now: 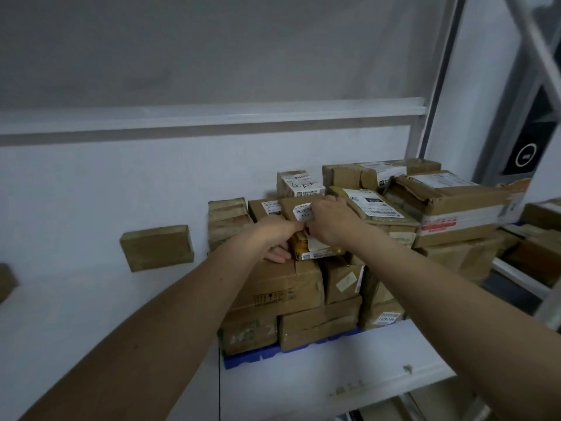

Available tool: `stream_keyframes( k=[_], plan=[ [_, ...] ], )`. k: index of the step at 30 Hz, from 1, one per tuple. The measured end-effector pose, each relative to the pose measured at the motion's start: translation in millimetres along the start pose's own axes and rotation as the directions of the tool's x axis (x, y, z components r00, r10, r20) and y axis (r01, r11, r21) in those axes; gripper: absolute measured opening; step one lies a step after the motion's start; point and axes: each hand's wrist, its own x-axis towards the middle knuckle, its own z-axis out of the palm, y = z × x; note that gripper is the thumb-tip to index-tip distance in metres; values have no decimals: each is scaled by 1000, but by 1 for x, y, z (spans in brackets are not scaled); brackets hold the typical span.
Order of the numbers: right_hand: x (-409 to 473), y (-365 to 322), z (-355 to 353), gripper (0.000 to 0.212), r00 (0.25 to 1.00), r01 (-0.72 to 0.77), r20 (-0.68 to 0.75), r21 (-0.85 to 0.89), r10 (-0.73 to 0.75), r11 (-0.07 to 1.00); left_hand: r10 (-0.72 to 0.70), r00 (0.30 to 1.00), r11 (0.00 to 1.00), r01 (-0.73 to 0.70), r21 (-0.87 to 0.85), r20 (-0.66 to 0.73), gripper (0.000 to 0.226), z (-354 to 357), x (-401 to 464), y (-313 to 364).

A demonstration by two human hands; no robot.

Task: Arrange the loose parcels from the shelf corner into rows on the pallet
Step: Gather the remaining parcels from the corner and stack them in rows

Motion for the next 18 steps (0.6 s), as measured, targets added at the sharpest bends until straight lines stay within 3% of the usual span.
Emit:
stream_keyframes(
  k=[6,10,14,16,18],
  plan=[
    [0,-3,-1,42,999,15,-42,-79,-19,997,75,993,997,-72,38,-86,48,-7,0,-4],
    [0,-16,-5,43,986,80,-134,-113,-95,990,153,973,974,-120,190,-171,37,-25,-7,-8],
    [3,-53,-7,41,965,221,-107,-147,-238,964,299,910,859,-126,496,-287,28,-60,-23,-26],
    [4,-78,-1,40,953,289,-41,-164,-300,943,297,897,807,-52,589,-328,23,-80,-33,-43],
    [5,-105,8,41,935,352,17,-163,-354,922,284,902,716,25,697,-324,32,-101,-42,-64]
  ],
)
